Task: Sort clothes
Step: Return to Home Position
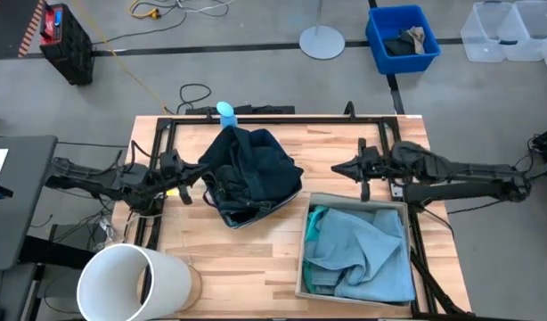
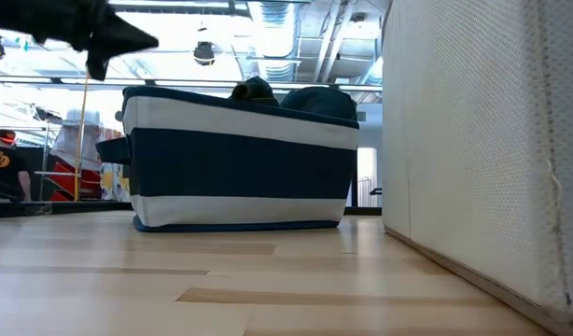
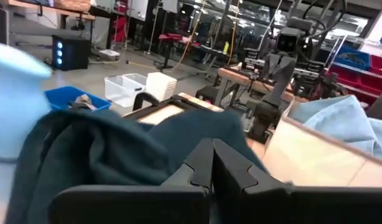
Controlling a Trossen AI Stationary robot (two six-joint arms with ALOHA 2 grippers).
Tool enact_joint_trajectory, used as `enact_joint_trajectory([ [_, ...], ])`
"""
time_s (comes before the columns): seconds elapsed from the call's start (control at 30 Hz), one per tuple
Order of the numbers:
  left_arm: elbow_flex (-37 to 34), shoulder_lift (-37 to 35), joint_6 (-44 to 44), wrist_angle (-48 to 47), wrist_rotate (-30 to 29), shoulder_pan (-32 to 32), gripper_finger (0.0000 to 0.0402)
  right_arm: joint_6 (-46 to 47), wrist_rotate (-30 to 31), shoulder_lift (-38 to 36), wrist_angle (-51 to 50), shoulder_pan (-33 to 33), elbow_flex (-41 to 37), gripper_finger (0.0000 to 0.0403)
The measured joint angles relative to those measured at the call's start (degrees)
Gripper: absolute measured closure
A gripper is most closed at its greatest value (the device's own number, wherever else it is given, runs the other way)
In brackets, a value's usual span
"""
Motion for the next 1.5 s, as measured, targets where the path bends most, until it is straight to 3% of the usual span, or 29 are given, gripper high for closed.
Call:
enact_joint_trajectory([
  [0.37, -10.53, -20.46, 4.73, -11.44, 0.2, 0.0, 0.0401, -0.12, -9.05, -6.75, 17.09, -8.01, -17.97, 0.0403],
  [0.5, -12.62, -20.35, 2.93, -14.98, 1.07, 0.0, 0.0402, 1.61, -11.83, -7.47, 26.13, -10.78, -23.65, 0.0403],
  [0.87, -15.37, -20.65, 1.67, -14.44, 2.32, 0.0, 0.0401, 2.26, -12.84, -7.92, 37.88, -13.5, -31.19, 0.0403],
  [1.1, -15.47, -20.6, 1.16, -14.26, 1.34, 0.02, 0.0401, 7.12, -12.89, -7.81, 37.05, -14.92, -31.78, 0.0395],
  [1.4, -15.58, -20.58, 0.29, -14.24, 1.05, 0.02, 0.0401, 27.22, -13.51, -7.83, 35.47, -16.68, -31.88, 0.0363],
  [1.5, -15.58, -20.42, -3.81, -14.88, 0.22, 0.02, 0.0395, 29.34, -13.49, -7.83, 34.21, -16.67, -31.88, 0.0362],
])
